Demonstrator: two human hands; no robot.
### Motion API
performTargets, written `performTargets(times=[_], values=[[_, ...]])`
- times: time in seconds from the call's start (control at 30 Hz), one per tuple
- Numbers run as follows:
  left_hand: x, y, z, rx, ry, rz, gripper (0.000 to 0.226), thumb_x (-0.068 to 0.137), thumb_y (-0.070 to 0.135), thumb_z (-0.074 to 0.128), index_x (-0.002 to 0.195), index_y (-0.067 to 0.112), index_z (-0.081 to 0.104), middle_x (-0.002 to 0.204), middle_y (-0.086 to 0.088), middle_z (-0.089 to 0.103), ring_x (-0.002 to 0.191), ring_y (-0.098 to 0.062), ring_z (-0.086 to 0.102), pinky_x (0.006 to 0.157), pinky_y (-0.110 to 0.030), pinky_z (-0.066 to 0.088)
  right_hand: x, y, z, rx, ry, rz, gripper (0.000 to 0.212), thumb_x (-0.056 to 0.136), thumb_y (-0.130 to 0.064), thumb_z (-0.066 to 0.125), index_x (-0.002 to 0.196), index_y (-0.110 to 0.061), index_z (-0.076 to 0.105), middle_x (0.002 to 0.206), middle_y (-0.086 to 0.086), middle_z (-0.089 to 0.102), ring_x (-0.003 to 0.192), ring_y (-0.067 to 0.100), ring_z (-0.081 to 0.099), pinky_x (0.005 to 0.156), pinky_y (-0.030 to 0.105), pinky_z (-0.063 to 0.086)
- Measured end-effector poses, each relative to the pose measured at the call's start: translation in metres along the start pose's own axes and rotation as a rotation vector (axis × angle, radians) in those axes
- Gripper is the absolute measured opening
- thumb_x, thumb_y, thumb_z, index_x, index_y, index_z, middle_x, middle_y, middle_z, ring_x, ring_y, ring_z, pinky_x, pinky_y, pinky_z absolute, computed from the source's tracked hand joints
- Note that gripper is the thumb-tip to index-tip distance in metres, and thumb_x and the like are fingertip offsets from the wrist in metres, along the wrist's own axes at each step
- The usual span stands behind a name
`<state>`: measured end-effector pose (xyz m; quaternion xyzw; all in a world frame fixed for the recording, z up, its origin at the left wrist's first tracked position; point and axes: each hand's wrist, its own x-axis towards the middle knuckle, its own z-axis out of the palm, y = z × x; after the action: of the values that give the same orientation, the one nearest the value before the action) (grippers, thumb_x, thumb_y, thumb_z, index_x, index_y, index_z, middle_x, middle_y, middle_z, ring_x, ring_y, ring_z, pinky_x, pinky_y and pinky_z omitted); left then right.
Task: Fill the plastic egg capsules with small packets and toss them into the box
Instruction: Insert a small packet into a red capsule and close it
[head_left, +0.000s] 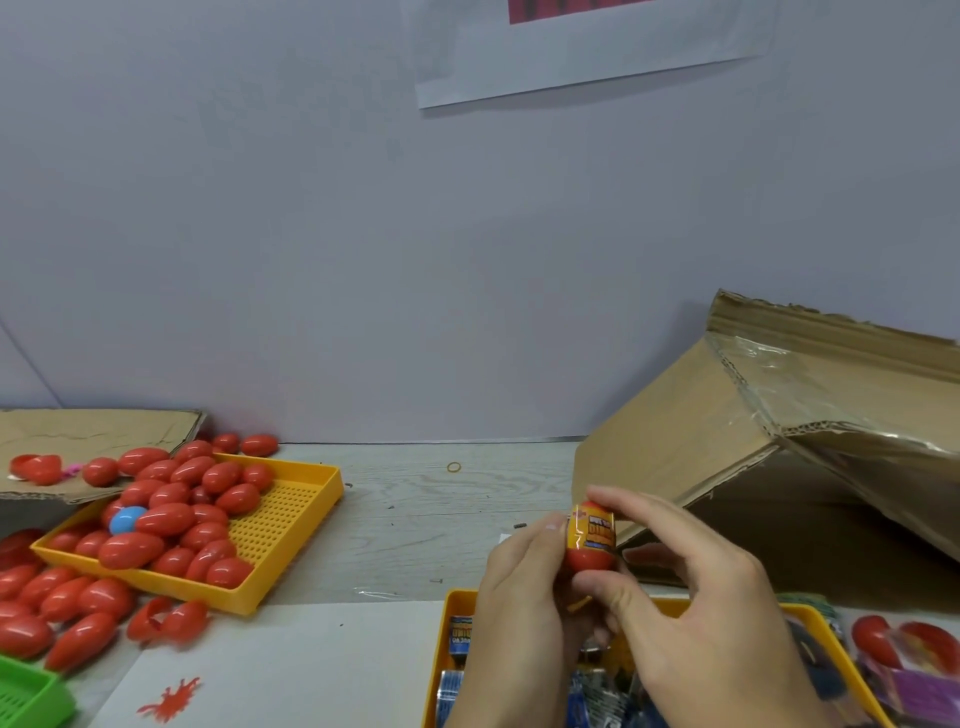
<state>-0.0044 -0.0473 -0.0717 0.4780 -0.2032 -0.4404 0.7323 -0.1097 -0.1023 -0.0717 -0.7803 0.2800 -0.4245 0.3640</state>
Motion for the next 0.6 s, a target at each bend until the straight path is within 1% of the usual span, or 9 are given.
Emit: performTargets(times=[0.03,0.1,0.13,0.2,0.33,0.4,0.47,0.53,0.6], values=[[0.000,0.000,0.001,-0.003,-0.019,-0.008,0.035,0.089,0.025,0.057,0.106,-0.004,0.064,0.068,-0.025,0.066,0.049,-0.027,0.058,0.038,-0.025,0.041,0.000,0.001,0.000,0.011,-0.001,0.007,0.064,0.069,-0.013,0.086,0.103,-0.059,0.058,0.114,-0.047,0.050,0.103,-0.009,0.053,0.079,0.019,0.048],[0.001,0.001,0.001,0.026,-0.013,0.003,0.030,0.088,0.028,0.060,0.091,0.000,0.072,0.075,-0.028,0.068,0.051,-0.026,0.059,0.039,-0.025,0.043,0.001,0.002,-0.001,0.018,-0.005,0.008,0.061,0.071,-0.013,0.085,0.104,-0.057,0.059,0.112,-0.043,0.053,0.102,-0.009,0.054,0.079,0.018,0.049],[0.002,0.001,0.000,0.048,0.013,0.012,0.028,0.088,0.028,0.062,0.085,0.004,0.074,0.078,-0.027,0.069,0.052,-0.025,0.060,0.039,-0.025,0.044,0.001,0.002,-0.001,0.010,-0.007,0.005,0.059,0.072,-0.014,0.084,0.106,-0.055,0.060,0.111,-0.040,0.055,0.102,-0.009,0.054,0.078,0.015,0.050],[0.005,0.002,-0.002,0.069,0.041,0.026,0.027,0.080,0.034,0.068,0.077,0.008,0.075,0.076,-0.022,0.071,0.050,-0.022,0.061,0.038,-0.026,0.046,0.000,0.004,-0.002,-0.029,-0.003,-0.009,0.055,0.072,-0.014,0.084,0.110,-0.048,0.063,0.105,-0.032,0.062,0.105,-0.011,0.052,0.080,0.007,0.046],[0.000,0.005,-0.002,0.206,-0.037,0.087,0.036,0.066,0.047,0.083,0.080,0.014,0.079,0.075,-0.012,0.072,0.053,-0.018,0.062,0.044,-0.024,0.049,0.000,0.006,-0.002,-0.104,0.014,-0.021,0.055,0.072,-0.011,0.084,0.111,-0.044,0.063,0.106,-0.026,0.060,0.108,-0.015,0.048,0.082,-0.001,0.038],[-0.002,0.006,0.000,0.221,-0.054,0.071,0.032,0.066,0.039,0.079,0.080,0.011,0.079,0.073,-0.014,0.072,0.053,-0.019,0.062,0.044,-0.024,0.048,0.001,0.004,-0.002,-0.119,0.023,-0.033,0.056,0.070,-0.009,0.085,0.111,-0.043,0.066,0.106,-0.025,0.060,0.107,-0.014,0.049,0.082,-0.001,0.038],[-0.004,0.008,0.002,0.082,-0.095,-0.033,0.031,0.076,0.028,0.068,0.081,-0.002,0.076,0.074,-0.025,0.069,0.054,-0.027,0.065,0.045,-0.028,0.051,0.000,0.002,-0.001,-0.097,0.044,-0.050,0.058,0.066,-0.012,0.088,0.109,-0.045,0.066,0.105,-0.022,0.061,0.103,-0.009,0.052,0.080,0.000,0.039],[-0.008,0.012,0.005,-0.116,-0.147,-0.141,0.036,0.077,0.022,0.059,0.084,-0.012,0.071,0.073,-0.032,0.065,0.050,-0.034,0.064,0.047,-0.033,0.056,0.000,-0.002,0.000,-0.076,0.087,-0.069,0.058,0.061,-0.015,0.091,0.106,-0.044,0.068,0.103,-0.019,0.063,0.096,-0.005,0.055,0.077,0.000,0.038],[-0.011,0.015,0.006,-0.258,-0.207,-0.190,0.039,0.076,0.021,0.054,0.075,-0.013,0.073,0.070,-0.032,0.063,0.047,-0.035,0.063,0.046,-0.034,0.057,0.000,-0.005,0.001,-0.068,0.105,-0.082,0.057,0.058,-0.017,0.092,0.106,-0.041,0.071,0.102,-0.018,0.064,0.094,-0.004,0.056,0.076,0.000,0.038]])
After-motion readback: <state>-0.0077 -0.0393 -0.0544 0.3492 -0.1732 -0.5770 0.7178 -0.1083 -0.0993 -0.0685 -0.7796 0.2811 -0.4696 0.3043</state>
